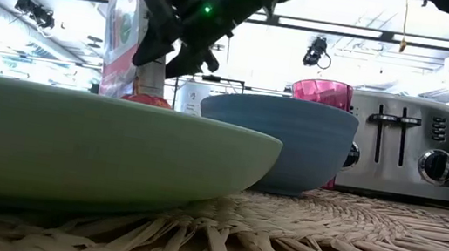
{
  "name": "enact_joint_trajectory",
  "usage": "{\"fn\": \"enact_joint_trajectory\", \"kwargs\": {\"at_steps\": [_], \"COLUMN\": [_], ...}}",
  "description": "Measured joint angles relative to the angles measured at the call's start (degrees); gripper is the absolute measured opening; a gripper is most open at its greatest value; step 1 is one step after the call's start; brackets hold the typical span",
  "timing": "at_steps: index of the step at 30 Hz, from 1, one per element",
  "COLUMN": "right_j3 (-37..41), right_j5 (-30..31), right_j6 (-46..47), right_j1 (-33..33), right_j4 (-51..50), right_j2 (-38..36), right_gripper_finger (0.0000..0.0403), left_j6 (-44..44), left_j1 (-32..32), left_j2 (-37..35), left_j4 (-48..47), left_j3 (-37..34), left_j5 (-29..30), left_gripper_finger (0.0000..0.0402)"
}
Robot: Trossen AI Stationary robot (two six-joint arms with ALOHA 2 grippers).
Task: Arrange a breakfast setting
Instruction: Pour the cereal from the cereal box into the blue bowl
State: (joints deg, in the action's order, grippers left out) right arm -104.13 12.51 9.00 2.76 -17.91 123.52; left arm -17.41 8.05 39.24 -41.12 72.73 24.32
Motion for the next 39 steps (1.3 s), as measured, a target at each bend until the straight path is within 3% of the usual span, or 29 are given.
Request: {"fn": "enact_joint_trajectory", "kwargs": {"at_steps": [10,18,29,33,39], "right_j3": [-4.61,-11.25,-30.57,-28.34,-28.18], "right_j5": [-2.61,-5.08,-12.91,-15.61,-14.91], "right_j6": [0.31,0.28,1.42,2.50,3.01], "right_j1": [0.26,0.24,-0.93,-1.94,-2.64], "right_j4": [-11.00,-23.21,-53.95,-57.35,-59.14], "right_j2": [0.00,0.02,-1.13,-9.18,-20.26], "right_gripper_finger": [0.0345,0.0345,0.0345,0.0345,0.0345], "left_j6": [-0.07,6.94,18.34,23.80,31.95], "left_j1": [-0.04,-5.75,-19.42,-23.85,-30.23], "left_j2": [3.29,3.13,7.61,9.04,12.64], "left_j4": [-10.44,-12.97,-11.69,-11.98,-11.90], "left_j3": [0.02,0.00,0.02,0.02,0.02], "left_j5": [1.39,-1.62,-19.26,-23.55,-29.77], "left_gripper_finger": [0.0291,0.0283,0.0264,0.0257,0.0254]}}
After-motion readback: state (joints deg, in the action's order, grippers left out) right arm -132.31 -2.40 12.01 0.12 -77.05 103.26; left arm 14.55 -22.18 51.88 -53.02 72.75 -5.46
